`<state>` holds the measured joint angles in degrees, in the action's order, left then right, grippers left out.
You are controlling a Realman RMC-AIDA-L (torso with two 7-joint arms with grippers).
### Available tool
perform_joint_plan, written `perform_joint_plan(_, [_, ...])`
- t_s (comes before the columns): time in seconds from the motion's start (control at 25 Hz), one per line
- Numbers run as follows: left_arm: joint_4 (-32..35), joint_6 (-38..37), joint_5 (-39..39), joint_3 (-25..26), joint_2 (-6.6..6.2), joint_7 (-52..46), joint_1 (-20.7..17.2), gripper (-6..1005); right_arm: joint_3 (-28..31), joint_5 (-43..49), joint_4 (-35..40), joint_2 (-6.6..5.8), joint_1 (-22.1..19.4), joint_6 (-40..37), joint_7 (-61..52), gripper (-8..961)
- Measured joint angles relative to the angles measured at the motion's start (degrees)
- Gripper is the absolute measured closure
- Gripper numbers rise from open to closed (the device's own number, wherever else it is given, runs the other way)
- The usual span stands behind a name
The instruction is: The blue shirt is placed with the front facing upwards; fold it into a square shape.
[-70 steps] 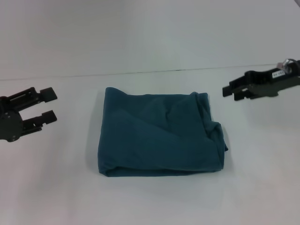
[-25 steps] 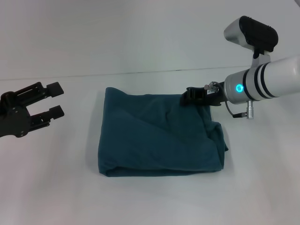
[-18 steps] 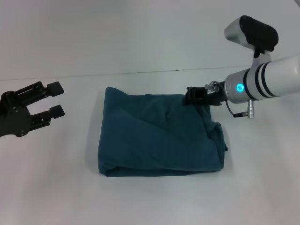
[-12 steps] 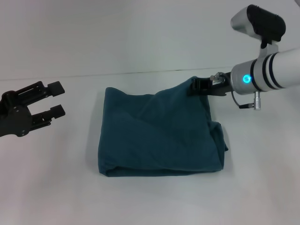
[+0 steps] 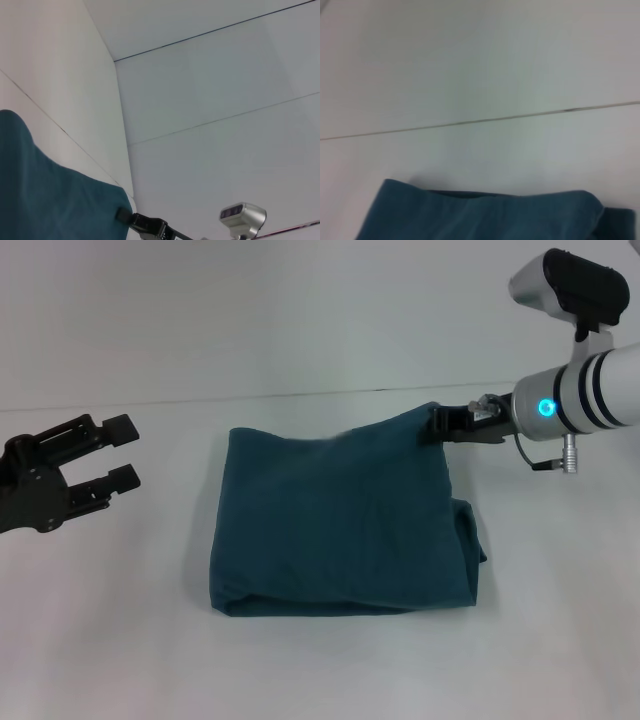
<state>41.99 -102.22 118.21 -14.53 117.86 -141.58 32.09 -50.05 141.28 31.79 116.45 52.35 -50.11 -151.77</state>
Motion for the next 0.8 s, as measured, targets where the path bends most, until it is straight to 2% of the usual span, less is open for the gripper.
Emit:
perform_joint_plan(0.48, [-0.7,0.0,0.0,-0.1,0.04,0.1,0.2,191,-0.2,0.3,-1.3,0.00,-0.4,2.7,-0.3,916])
perform_joint_plan(0.56, [-0.7,0.0,0.0,-0.1,0.00,0.1,0.2,192,-0.2,0.3,-2.4,-0.47,-0.4,2.7,-0.5,915])
perform_joint_plan(0.72, [-0.7,0.0,0.0,0.1,-0.03,0.1,0.2,191,-0.2,0.3,-4.8,-2.19,-0.5,2.6,-1.4,913])
perform_joint_plan(0.8, [-0.7,0.0,0.0,0.1,-0.03,0.1,0.2,190,-0.2,0.3,-5.5,-3.00,-0.9,2.7,-1.9,867])
